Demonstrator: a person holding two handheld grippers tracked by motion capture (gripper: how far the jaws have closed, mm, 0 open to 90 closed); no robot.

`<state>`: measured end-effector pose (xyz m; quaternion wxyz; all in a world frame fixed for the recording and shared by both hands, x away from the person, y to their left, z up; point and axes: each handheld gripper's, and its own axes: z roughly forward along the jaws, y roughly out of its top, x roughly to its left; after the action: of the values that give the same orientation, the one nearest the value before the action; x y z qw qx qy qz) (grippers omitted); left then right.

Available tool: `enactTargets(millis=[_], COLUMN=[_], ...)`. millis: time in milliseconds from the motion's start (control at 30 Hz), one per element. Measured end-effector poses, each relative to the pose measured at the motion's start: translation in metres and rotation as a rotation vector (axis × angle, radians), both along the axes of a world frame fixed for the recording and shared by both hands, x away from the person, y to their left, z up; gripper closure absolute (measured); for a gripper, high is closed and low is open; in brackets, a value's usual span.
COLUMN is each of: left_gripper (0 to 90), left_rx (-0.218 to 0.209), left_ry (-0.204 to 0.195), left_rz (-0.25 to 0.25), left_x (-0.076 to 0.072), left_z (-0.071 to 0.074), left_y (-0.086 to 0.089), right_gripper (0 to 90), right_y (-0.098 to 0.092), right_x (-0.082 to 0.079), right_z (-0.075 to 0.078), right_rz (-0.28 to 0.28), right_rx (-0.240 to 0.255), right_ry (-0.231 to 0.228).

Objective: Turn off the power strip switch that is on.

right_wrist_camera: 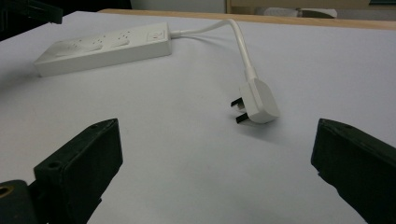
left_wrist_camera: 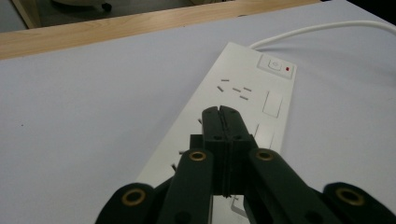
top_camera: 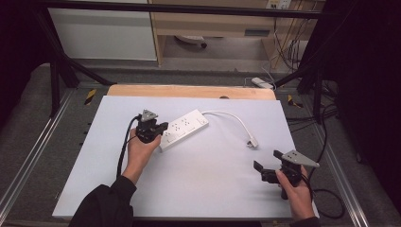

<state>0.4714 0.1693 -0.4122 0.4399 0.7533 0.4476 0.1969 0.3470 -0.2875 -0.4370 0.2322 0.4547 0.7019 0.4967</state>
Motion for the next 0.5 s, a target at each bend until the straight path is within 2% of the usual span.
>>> enactTargets(millis=[500], left_gripper=[89.9], left_rx=[0.003], left_ry=[0.019], left_rz=[-0.011], left_x=[-0.0053], left_z=[-0.0102], left_y=[-0.0013], right_gripper=[2.5], right_y=[0.0004], right_x=[0.0], right_z=[-0.0001], right_rz=[0.001], right_rx=[-0.003], right_ry=[-0.001])
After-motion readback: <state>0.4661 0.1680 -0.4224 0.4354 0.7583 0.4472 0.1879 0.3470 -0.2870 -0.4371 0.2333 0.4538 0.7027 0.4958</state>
